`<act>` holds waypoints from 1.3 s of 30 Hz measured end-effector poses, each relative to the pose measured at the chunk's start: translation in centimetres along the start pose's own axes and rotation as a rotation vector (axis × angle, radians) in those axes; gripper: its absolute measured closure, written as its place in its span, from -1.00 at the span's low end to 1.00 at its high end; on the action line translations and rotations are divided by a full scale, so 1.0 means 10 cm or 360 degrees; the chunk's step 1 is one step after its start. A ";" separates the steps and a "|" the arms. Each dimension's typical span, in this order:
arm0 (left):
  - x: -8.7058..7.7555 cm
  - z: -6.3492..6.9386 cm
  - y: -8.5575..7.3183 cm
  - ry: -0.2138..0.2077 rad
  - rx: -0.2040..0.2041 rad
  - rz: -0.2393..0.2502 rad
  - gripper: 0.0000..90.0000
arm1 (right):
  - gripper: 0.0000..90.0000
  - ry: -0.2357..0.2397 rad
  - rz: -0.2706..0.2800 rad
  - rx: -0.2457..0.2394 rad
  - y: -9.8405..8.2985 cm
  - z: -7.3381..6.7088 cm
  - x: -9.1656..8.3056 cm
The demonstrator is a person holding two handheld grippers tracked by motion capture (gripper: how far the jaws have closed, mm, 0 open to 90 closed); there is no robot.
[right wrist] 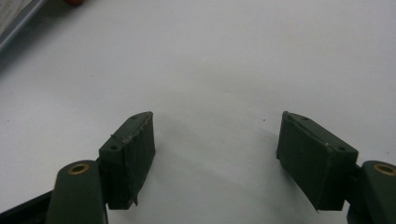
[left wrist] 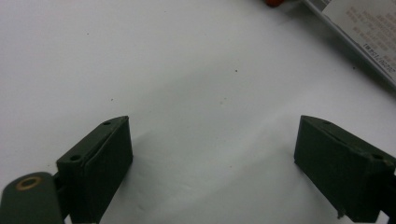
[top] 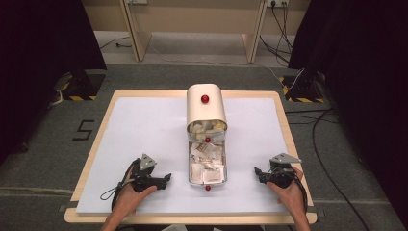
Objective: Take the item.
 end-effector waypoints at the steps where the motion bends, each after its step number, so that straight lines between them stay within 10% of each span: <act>1: 0.00 0.00 0.00 0.0000 0.0000 0.0000 -0.76 | -0.38 0.0000 0.0000 0.0000 0.00 0.00 0.00; 22: 0.00 0.00 0.00 -0.0001 0.0000 -0.0002 -0.76 | -0.33 -0.0037 0.0008 0.0022 0.02 -0.02 -0.01; 39: 0.00 0.00 0.00 -0.0004 -0.0002 -0.0001 -0.76 | -0.33 0.0015 0.0180 0.0067 0.26 -0.21 -0.12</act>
Point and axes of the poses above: each handheld gripper's, and its own axes: x roughly forward along the jaws, y roughly out of its top, z roughly to its right, the point moved 3 cm from there along x, roughly forward along the jaws, and after that the axes turned 10 degrees about z, right-handed, at the moved point
